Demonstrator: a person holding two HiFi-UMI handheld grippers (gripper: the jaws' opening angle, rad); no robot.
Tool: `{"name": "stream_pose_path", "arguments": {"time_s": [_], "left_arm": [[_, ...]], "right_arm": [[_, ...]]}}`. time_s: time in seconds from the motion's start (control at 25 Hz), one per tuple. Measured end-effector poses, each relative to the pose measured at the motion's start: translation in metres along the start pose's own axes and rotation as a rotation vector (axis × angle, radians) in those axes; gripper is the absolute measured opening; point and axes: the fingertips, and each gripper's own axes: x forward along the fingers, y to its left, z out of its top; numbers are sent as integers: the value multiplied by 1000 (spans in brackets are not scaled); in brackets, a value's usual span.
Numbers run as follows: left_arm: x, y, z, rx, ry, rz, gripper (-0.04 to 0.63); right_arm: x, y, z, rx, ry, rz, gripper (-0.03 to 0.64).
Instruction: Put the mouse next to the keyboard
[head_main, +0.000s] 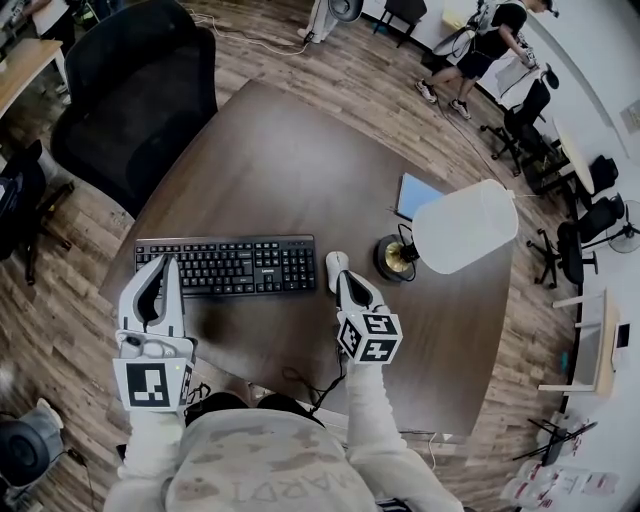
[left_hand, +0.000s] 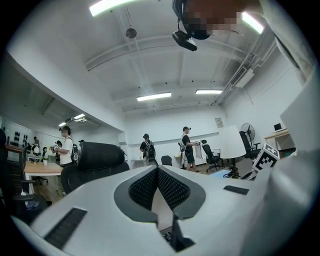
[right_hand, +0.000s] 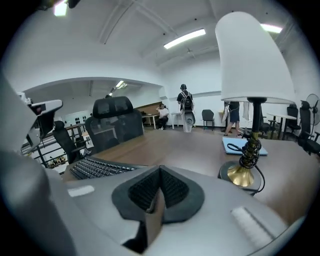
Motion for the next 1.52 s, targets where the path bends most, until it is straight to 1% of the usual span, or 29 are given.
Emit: {"name": "stream_pose_path", "arguments": {"time_s": [0.16,0.56,0.88,1.52], "left_arm": [[-12,-6,6,3,-9,1,5],[-38,-19,22,10,-33,-3,5],[-60,-28,35,16,-57,-15,5],[-103,-48,60,27,-105,-21,5]], "right_arm": [[-21,12,16,-11,-64,23,9],[-66,40,43,-45,-165,69,9],[-105,60,64,-106,-242,76,9],[-174,83,93,-137,-371,97,9]]}}
